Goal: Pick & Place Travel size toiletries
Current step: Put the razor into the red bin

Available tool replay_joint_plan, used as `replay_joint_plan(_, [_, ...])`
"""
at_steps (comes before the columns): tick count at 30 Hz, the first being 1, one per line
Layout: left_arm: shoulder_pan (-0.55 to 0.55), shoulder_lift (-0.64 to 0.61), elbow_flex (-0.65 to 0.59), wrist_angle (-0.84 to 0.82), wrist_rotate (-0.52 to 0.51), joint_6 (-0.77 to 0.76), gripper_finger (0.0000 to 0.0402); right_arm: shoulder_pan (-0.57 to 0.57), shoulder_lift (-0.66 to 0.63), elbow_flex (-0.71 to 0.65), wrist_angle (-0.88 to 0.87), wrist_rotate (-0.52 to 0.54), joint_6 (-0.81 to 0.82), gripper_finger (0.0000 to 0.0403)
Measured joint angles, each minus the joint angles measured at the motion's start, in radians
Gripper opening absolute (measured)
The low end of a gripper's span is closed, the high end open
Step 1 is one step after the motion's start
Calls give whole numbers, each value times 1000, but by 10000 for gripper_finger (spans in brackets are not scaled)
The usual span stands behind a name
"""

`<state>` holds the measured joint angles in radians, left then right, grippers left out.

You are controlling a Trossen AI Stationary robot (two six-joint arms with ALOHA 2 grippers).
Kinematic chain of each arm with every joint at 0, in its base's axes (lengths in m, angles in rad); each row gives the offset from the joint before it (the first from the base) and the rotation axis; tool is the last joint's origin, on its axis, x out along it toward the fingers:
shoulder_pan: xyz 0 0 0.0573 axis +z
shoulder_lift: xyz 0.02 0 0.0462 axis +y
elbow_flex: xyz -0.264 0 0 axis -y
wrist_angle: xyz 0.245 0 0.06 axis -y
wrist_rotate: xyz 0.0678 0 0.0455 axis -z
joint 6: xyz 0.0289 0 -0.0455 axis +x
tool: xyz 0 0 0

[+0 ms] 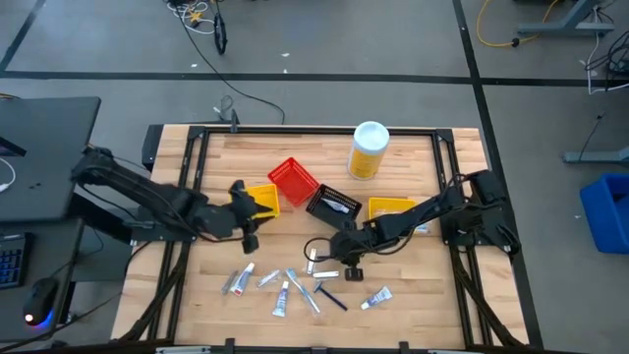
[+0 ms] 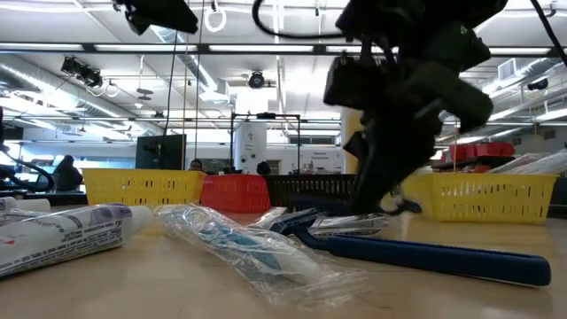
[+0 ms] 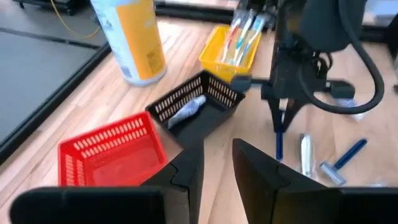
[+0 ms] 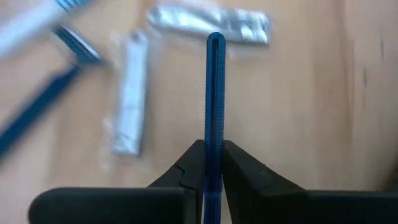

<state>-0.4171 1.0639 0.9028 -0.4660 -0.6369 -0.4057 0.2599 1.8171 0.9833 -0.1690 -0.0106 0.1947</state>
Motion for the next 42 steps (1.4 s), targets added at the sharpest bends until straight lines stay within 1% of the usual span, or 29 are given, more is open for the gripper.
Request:
replay_joint_plan(2, [0, -22, 0, -13, 1, 3, 91, 0, -19, 0, 50, 2, 0, 47])
replay_joint_plan(4, [0, -37, 0, -19, 0, 14, 91, -4, -48, 0, 116, 38, -2, 47])
replay_joint_plan(8, [0, -45, 0, -43, -1, 73, 91, -33, -108, 2, 317, 170, -5, 47])
replay_joint_plan(10, [0, -46, 0, -44, -3, 83, 91, -57, -128, 5, 425, 241, -32, 46])
replay_joint_plan(13, [0, -46, 0, -43, -3, 88, 91, -112, -134, 5, 560, 361, -84, 46])
replay_joint_plan(14, [0, -46, 0, -43, -3, 88, 91, -141, -134, 5, 603, 382, -87, 46])
replay_joint_plan(15, [0, -46, 0, -43, -3, 88, 91, -171, -131, 5, 649, 385, -80, 46])
replay_joint_plan(17, [0, -46, 0, -43, -3, 95, 91, -235, -118, 5, 701, 335, -57, 46])
replay_joint_plan(20, [0, -46, -1, -41, -5, 95, 91, -317, -75, 5, 721, 249, -23, 46])
replay_joint_plan(24, [0, -46, -1, -41, -29, 99, 91, -387, 8, 5, 751, 192, 6, 46])
replay_joint_plan(29, [0, -46, 0, -40, -64, 98, 91, -425, 109, 31, 804, 190, 7, 46])
replay_joint_plan(34, [0, -46, -1, -40, -86, 97, 91, -436, 204, 91, 802, 175, 2, 46])
replay_joint_plan(38, [0, -45, 0, -40, -85, 86, 91, -434, 238, 115, 797, 156, -17, 49])
replay_joint_plan(42, [0, -45, -1, -41, -85, 78, 91, -435, 247, 120, 765, 197, -50, 63])
